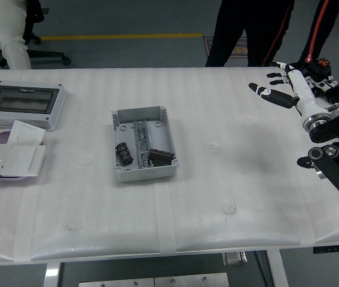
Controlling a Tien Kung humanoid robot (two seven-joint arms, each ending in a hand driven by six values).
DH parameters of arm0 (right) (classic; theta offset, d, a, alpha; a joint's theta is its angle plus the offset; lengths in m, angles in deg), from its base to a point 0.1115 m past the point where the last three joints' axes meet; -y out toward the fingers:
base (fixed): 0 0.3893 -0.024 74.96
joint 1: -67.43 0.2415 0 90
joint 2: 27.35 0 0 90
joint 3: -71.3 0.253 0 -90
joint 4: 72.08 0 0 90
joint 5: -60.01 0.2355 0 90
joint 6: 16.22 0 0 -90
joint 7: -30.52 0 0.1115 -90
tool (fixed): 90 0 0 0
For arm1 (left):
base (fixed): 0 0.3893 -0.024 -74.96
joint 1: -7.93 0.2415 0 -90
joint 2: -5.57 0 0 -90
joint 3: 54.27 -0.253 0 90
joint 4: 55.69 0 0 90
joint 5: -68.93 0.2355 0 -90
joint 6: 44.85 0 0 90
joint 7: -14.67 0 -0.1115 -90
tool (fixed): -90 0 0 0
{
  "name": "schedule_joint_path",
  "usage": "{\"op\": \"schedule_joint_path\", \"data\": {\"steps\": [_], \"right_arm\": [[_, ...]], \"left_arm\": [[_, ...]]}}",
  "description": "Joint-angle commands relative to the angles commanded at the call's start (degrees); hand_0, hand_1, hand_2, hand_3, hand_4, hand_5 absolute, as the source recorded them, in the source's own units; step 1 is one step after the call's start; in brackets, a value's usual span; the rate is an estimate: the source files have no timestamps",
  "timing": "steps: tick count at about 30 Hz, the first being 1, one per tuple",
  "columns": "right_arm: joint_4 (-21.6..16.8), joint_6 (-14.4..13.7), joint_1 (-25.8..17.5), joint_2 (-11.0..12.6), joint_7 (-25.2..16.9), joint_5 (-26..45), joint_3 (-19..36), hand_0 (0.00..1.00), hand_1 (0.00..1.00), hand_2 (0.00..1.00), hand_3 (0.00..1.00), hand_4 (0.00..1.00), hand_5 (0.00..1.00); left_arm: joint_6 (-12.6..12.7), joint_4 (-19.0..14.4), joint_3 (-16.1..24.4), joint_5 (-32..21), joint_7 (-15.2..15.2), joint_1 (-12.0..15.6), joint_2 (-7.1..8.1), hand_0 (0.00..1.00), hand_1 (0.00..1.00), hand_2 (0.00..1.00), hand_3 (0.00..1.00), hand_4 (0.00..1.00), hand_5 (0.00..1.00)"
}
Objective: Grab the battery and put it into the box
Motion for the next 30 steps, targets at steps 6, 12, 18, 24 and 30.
{"op": "schedule_joint_path", "data": {"steps": [6,12,18,24,30], "right_arm": [[-3.2,0.2,-3.7,0.7,0.0,-0.5,2.2,0.998,0.716,0.748,0.846,0.930,0.466],[-6.0,0.2,-7.3,1.5,0.1,-1.2,5.8,0.987,0.737,0.795,0.840,0.930,0.468],[-7.2,0.2,-9.5,2.0,0.0,-0.9,9.4,0.984,0.751,0.818,0.845,0.928,0.467],[-8.4,-0.1,-12.6,1.3,0.0,-0.5,13.5,0.986,0.764,0.838,0.843,0.926,0.468],[-10.2,-0.5,-15.1,1.2,-0.4,-0.5,17.5,0.981,0.761,0.845,0.842,0.925,0.476]], "left_arm": [[-0.1,-0.1,0.8,1.1,0.4,0.6,0.36,0.403,0.510,0.461,0.473,0.002,0.002],[-0.3,-0.2,0.6,1.1,0.5,0.9,0.67,0.404,0.512,0.462,0.474,0.002,0.002],[-0.5,-0.1,0.5,1.4,0.6,0.4,1.03,0.407,0.514,0.469,0.477,0.002,0.002],[-0.7,0.1,0.4,1.8,0.4,-0.4,1.62,0.411,0.519,0.473,0.483,0.015,0.002],[-1.2,0.2,0.5,3.6,0.5,-1.4,1.84,0.414,0.520,0.485,0.486,0.026,0.002]]}}
